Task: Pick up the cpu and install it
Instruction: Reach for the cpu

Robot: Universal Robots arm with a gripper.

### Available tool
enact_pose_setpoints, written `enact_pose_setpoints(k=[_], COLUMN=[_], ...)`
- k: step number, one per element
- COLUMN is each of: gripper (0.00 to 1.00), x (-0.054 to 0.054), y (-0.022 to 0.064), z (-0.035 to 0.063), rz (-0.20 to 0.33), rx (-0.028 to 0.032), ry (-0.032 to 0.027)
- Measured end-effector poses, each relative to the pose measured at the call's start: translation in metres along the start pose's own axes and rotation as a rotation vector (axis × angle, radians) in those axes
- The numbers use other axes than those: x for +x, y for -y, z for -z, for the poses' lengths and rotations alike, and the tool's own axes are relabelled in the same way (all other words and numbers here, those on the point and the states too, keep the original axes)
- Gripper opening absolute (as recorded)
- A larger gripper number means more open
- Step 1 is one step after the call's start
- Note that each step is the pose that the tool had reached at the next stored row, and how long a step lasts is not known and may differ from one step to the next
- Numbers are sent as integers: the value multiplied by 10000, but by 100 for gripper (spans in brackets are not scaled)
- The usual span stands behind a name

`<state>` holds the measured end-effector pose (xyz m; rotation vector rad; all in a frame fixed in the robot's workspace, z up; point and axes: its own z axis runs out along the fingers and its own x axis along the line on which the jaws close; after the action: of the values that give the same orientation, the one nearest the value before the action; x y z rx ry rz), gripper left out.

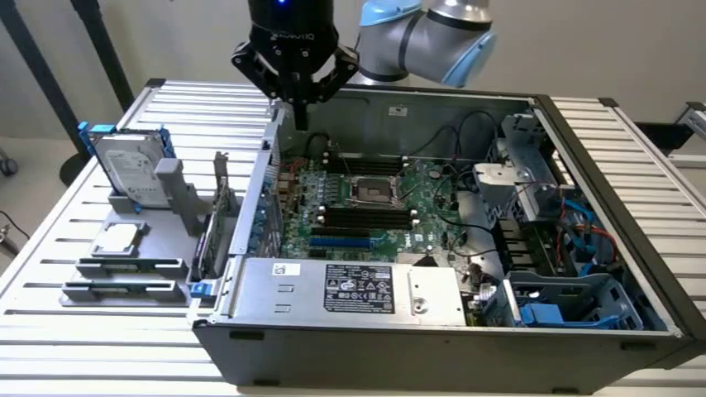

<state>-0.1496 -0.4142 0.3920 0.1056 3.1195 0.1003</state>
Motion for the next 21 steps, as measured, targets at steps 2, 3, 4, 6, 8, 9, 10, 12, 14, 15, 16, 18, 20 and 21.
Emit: enact_pose_setpoints(k=[2,3,4,6,8,9,10,12,14,15,16,18,20,21], gripper=[11,11,11,11,11,11,11,11,11,11,11,11,11,11], x=[90,134,179,271,362,406,451,541,632,678,726,815,905,950], y=[6,9,12,18,24,27,30,36,42,45,49,55,61,63], z=[2,3,4,6,8,8,9,11,13,14,15,17,19,20], rz=[0,0,0,1,0,1,0,-1,0,0,0,1,-1,-1], rx=[0,0,1,1,0,-1,-2,-6,-10,-13,-16,-20,-24,-26], ry=[0,0,-1,0,-1,0,0,0,-1,-1,-1,-1,-2,-2])
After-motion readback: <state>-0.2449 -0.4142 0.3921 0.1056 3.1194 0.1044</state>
